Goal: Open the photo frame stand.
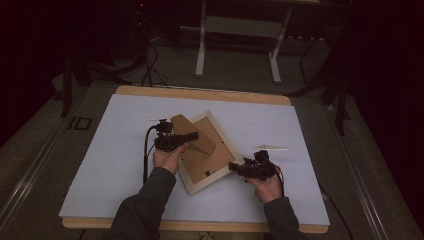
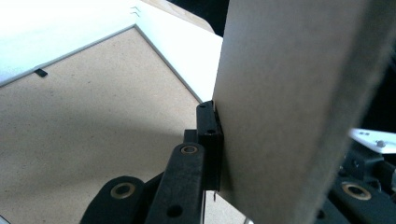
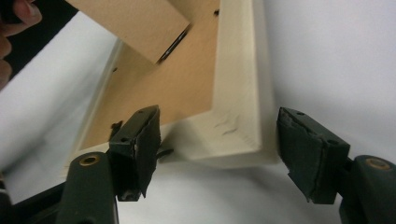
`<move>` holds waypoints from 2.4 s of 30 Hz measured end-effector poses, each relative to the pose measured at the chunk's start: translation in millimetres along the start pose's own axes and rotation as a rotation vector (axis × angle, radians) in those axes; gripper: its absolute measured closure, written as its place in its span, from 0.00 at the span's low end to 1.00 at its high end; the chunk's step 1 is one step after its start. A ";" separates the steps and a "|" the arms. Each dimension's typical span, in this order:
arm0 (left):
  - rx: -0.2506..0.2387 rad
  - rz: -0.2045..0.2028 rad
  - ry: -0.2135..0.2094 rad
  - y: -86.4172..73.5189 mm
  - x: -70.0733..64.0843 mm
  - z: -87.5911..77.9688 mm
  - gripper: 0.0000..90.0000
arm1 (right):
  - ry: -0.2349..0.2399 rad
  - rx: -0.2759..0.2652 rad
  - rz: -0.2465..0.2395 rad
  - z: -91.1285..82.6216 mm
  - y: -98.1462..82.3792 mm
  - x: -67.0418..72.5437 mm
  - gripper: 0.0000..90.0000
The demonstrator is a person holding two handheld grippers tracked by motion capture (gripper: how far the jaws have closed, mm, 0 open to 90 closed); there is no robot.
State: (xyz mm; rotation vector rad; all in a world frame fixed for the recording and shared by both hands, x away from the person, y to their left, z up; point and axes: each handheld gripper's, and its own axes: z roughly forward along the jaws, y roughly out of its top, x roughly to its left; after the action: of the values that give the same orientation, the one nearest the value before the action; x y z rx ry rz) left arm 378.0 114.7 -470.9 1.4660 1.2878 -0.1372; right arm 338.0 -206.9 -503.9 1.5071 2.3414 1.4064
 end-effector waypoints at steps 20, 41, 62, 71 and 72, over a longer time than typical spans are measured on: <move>-0.087 -0.039 -0.008 -0.1 4.8 -7.5 0.99 | 0.043 -0.057 0.123 7.7 5.1 2.8 0.43; -0.151 -0.008 -0.094 1.1 9.9 -22.2 0.96 | 0.100 -0.166 0.123 3.1 30.6 14.9 0.68; -0.159 0.021 -0.096 -1.0 40.1 -60.3 0.68 | 0.069 -0.164 -0.061 -6.8 61.5 31.2 0.75; -0.074 0.086 -0.134 -5.8 47.7 -65.2 0.67 | 0.043 -0.147 -0.167 -12.9 73.5 31.6 0.75; -0.063 0.100 -0.130 -6.2 47.4 -65.3 0.67 | 0.037 -0.142 -0.181 -13.5 74.4 31.8 0.75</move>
State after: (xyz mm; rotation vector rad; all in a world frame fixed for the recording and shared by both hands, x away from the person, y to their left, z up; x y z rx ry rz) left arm 357.1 191.8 -483.1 1.4408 1.1022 -0.1230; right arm 368.1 -183.0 -431.5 1.2109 2.2757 1.5295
